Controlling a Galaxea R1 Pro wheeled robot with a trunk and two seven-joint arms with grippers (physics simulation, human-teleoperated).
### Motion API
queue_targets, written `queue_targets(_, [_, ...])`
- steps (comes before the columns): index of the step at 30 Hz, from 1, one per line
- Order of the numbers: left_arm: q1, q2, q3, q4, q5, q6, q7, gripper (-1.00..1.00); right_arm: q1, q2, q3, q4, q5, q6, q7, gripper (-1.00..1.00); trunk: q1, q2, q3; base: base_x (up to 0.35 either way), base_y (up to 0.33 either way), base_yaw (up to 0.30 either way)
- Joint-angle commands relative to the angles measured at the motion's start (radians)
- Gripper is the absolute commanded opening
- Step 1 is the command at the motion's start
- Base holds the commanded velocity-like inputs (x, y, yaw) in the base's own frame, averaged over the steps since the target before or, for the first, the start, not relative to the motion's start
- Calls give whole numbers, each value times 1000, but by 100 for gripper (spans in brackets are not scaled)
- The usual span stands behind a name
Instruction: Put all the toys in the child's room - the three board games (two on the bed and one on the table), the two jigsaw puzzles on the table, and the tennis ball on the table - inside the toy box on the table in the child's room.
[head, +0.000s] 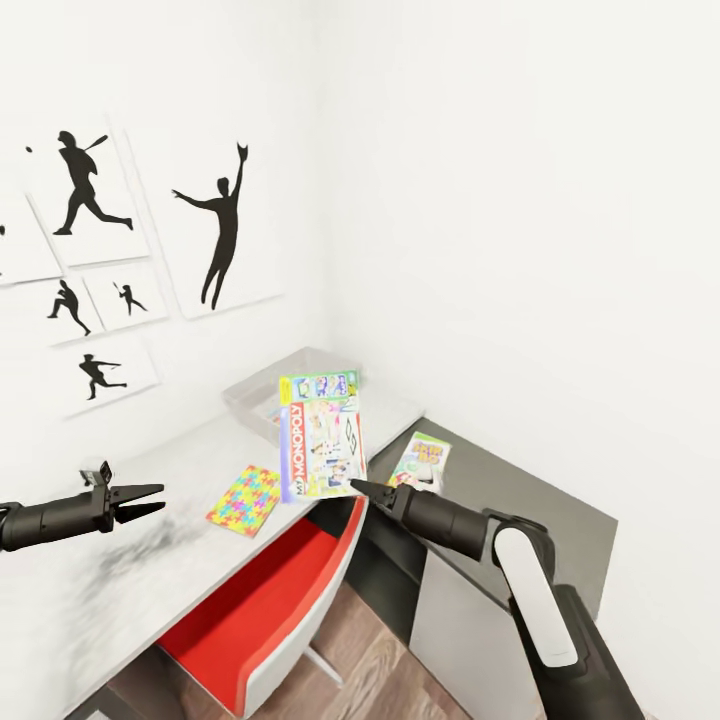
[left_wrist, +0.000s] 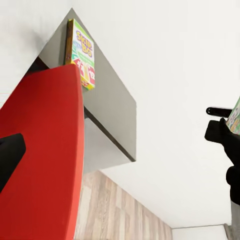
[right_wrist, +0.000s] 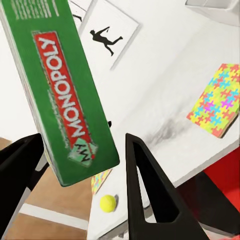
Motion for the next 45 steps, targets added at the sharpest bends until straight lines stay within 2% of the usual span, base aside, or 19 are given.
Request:
queue_targets(1, [-1, 0, 0, 0, 0, 11, -4, 100, -1, 0, 2, -1, 1, 4, 8, -100, 1, -2, -2, 244, -16, 289])
queue_targets(8, [-1, 0, 0, 0, 0, 11, -4, 100, -1, 1, 22, -1, 3, 1, 6, -100, 1, -2, -2, 244, -5, 289])
queue_targets(18, [-1, 0, -1, 0, 0, 11, -4, 100, -1, 2, 24, -1, 3, 1, 6, -100, 1, -2, -2, 242, -11, 289])
queue_targets(31, [0, 0, 0, 2, 0, 11, -4, 100, -1, 1, 23, -1, 3, 1, 7, -100, 1, -2, -2, 221, -132, 284])
queue_targets(45, [-1, 0, 0, 2, 1, 12, -4, 100, -1, 0, 23, 4, 8, -24, 7, -100, 1, -2, -2, 47, -20, 29])
